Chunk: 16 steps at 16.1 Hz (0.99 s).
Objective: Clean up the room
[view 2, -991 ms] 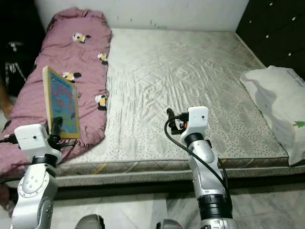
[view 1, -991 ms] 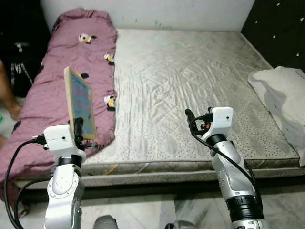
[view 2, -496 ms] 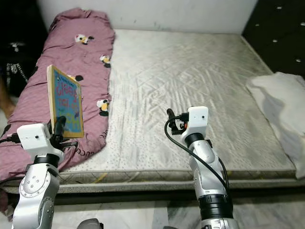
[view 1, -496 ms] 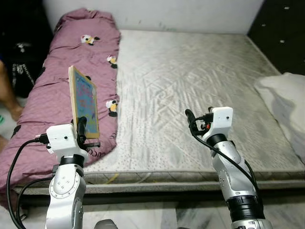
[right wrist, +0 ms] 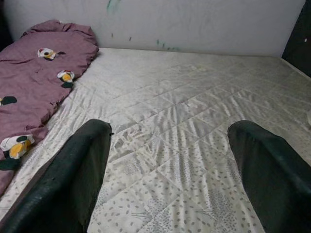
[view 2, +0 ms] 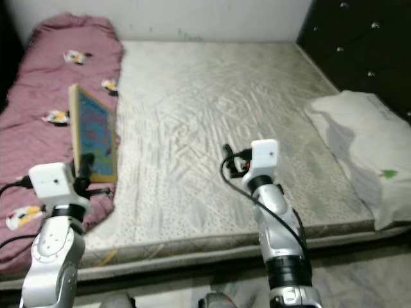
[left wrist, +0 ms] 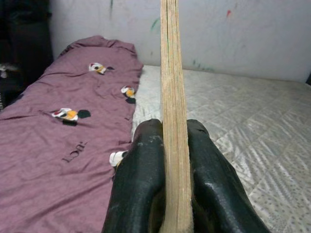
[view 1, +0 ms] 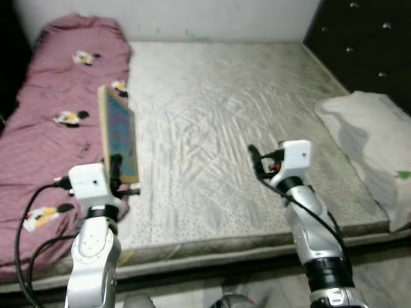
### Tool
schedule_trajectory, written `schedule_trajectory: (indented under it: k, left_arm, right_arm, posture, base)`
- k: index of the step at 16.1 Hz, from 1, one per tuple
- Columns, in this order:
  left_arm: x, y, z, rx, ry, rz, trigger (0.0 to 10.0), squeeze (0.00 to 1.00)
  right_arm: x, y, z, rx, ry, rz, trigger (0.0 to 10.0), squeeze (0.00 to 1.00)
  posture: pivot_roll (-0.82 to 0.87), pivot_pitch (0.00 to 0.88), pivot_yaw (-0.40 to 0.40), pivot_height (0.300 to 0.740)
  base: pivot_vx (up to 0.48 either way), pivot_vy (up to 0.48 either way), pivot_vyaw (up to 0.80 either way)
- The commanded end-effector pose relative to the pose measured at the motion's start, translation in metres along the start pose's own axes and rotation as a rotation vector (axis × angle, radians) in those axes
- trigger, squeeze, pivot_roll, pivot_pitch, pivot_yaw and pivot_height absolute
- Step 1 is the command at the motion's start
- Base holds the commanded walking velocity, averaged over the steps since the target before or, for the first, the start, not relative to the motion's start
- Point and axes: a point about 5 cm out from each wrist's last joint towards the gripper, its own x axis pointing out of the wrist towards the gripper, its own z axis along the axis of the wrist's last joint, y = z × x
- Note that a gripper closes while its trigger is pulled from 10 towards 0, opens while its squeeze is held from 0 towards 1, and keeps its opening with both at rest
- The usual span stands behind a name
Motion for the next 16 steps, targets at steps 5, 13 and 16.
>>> schedule_trajectory:
  k: [5,13,16]
  left_arm:
    - [0.0018,-0.0007,0.0077,0.004,-0.041,0.001,10.0,0.00]
    - [0.0017,-0.0019,0.0077,-0.002,-0.041,-0.001,10.0,0.00]
    - [0.0023,-0.0027,0.0088,-0.005,-0.045,-0.005,10.0,0.00]
  right_arm:
    - [0.0006,-0.0014,0.0011,-0.008,-0.004,0.003,10.0,0.00]
    - [0.0005,-0.0020,-0.0007,-0.018,0.004,0.002,10.0,0.00]
    - [0.0002,-0.0028,-0.0012,-0.020,0.006,-0.001,10.0,0.00]
  posture:
    - [0.00,0.050,-0.048,0.740]
    - [0.00,0.054,-0.049,0.740]
    - [0.00,0.054,-0.050,0.740]
  base:
    - [0.000,-0.052,0.00]
    - [0.000,-0.307,0.00]
    - [0.000,-0.312,0.00]
